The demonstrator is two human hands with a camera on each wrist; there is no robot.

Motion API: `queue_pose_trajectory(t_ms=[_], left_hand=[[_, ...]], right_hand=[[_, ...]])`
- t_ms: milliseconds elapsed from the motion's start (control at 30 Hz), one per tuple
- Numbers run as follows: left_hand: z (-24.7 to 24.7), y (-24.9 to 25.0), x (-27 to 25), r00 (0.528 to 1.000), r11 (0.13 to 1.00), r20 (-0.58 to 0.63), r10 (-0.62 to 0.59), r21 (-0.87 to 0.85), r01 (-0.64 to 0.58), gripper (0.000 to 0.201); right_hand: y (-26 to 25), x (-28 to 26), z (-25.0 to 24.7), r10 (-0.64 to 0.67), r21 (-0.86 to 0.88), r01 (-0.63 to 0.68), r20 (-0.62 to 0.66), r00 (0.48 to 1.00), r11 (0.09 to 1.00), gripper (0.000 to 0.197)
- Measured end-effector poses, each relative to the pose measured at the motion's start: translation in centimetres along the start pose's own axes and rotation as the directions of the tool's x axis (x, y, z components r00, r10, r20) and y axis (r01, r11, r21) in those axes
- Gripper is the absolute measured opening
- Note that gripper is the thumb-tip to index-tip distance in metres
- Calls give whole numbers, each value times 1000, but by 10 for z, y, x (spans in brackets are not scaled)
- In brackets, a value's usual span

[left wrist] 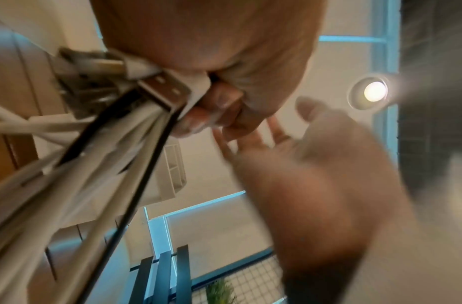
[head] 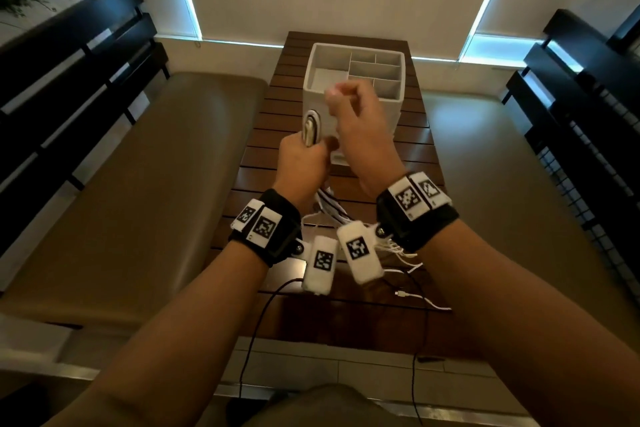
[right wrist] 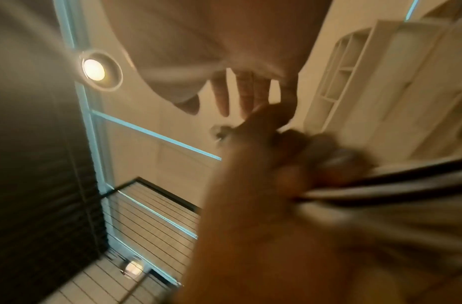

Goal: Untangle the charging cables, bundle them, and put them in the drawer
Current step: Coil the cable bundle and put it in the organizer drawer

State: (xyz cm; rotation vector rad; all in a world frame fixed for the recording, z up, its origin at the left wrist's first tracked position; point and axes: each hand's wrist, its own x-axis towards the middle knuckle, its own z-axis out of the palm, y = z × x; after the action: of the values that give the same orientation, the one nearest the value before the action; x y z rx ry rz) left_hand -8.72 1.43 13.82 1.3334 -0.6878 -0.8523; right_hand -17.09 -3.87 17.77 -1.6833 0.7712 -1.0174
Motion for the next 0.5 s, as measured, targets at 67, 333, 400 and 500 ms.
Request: queue_pose_trajectory(t_ms=[67,333,400,500], left_hand=[[-8,2,0,998,987,57,-19,-157,27,42],[-31,13,17,977,880,210,-36,-457,131,48],[-31,15,16,971,846,234,-40,-510,158,56],[-31,21,17,964,776,265,-20,-604,183,61]], right_hand=[[22,-12,-10,113,12,-116,159,981,993,27],[66,-52,-35,329,-185,-275,613,718,944,48],[65,-55,-32,320,-142,-298,615,720,944,41],[58,-55,-28,249,-141,-207,614,749,968,36]])
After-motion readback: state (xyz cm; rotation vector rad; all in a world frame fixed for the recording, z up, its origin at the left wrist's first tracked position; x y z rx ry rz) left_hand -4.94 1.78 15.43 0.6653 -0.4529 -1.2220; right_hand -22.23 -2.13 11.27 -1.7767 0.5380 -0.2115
